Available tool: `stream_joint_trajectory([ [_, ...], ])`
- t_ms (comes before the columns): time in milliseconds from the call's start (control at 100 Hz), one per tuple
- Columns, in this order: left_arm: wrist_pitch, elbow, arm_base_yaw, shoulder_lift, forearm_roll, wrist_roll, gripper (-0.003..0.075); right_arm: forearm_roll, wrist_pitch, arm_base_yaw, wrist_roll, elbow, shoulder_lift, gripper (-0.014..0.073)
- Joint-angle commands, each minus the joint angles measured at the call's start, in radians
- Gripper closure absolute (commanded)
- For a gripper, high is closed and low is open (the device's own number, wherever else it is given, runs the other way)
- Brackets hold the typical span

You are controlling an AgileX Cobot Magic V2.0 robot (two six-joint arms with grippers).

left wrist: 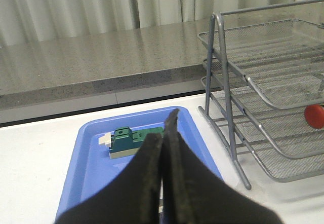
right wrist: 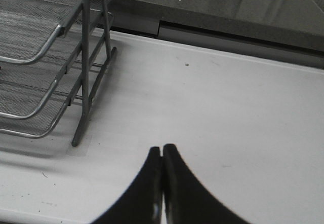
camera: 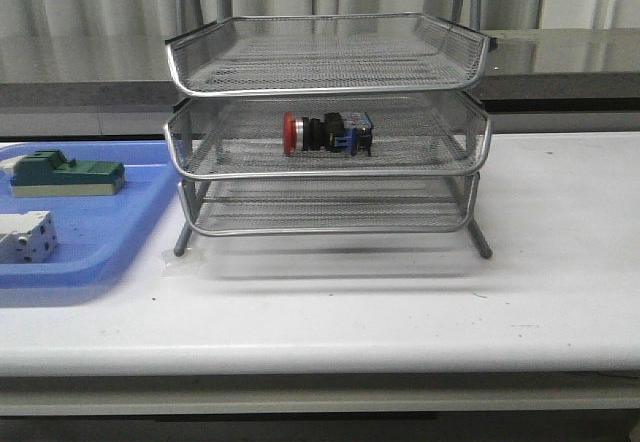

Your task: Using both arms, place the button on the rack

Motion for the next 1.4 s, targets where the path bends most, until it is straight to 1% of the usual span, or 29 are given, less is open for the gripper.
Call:
stream_joint_trajectory([
  [0,-0.078,-0.028,0.000,0.007,-0.012,-0.009,0.0741,0.008,-0.087,-0.006,0.002,0.009,-0.062,0.0651],
  [140,-0.078,-0.028,0.000,0.007,-0.012,-0.009,0.0741,0.008,-0.091,-0.006,0.002,0.046,-0.169,0.0651],
  [250,-0.078,-0.028,0.000,0.007,-0.012,-0.009,0.0741,0.008,-0.072,-0.006,0.002,0.047,-0.209,0.0651],
  [1060,-0.078,-0.028,0.000,0.007,-0.012,-0.009,0.0741,-0.002,-0.073,-0.006,0.001,0.049,-0.210,0.0651],
  [1190,-0.078,-0.028,0.000,0.007,-0.012,-0.009,0.0741,-0.013,-0.110,-0.006,0.004,0.078,-0.239,0.0651],
  [1260,-0.078,-0.028,0.000,0.007,-0.012,-0.009,0.0741,-0.030,-0.128,-0.006,0.037,0.107,-0.271,0.0651],
  [1390,-0.078,-0.028,0.000,0.007,-0.012,-0.009,0.0741,-0.119,-0.147,-0.006,0.156,0.189,-0.355,0.0651],
])
